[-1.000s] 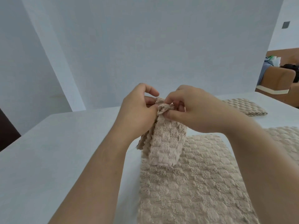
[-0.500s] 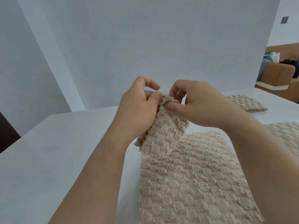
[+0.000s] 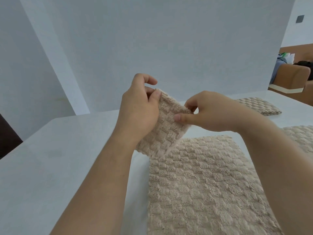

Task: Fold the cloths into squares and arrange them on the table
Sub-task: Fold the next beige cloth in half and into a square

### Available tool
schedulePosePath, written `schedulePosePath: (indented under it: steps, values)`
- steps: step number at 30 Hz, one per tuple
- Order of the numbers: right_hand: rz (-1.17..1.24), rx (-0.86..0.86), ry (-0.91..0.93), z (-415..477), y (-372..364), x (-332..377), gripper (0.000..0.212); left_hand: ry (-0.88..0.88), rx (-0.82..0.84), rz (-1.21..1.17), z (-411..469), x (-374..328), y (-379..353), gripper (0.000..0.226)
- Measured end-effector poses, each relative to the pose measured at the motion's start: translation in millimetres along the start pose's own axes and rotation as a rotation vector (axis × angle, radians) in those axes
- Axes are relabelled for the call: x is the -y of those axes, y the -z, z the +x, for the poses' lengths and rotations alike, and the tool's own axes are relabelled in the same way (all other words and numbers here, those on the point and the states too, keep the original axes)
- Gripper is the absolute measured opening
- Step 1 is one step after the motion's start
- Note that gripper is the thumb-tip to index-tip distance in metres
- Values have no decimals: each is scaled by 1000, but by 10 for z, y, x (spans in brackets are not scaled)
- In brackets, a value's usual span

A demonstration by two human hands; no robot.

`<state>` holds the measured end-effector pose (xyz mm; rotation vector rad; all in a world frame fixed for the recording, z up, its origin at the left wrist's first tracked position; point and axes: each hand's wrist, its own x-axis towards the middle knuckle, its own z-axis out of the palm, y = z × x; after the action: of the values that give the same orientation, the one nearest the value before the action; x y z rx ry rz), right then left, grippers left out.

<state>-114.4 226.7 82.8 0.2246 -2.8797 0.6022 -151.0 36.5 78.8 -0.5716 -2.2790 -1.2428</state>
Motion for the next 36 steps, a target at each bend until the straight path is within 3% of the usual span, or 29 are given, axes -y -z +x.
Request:
schedulePosePath:
  steps: [6,11,17,22,27,36]
  values:
    - [213,84,176,-105,112,36,24,-12,-110,70,11,92,-58,17]
    - [380,148,279,-147,122,112,20,-114,-207,68,-2,161,-122,19]
    - [470,-119,192,-72,68,126,14,-96,-284,-24,30,232,-73,18]
    - [325,-204,58,-25,7,136,31,-60,-291,-58,48,235,-63,19]
    - [135,-206,-6,-10,-4,135,25,-98,-277,-56,28,198,-105,18]
    - [122,-205,-65,11,-88,130,20,-123,-229,-55,-3,168,-138,18]
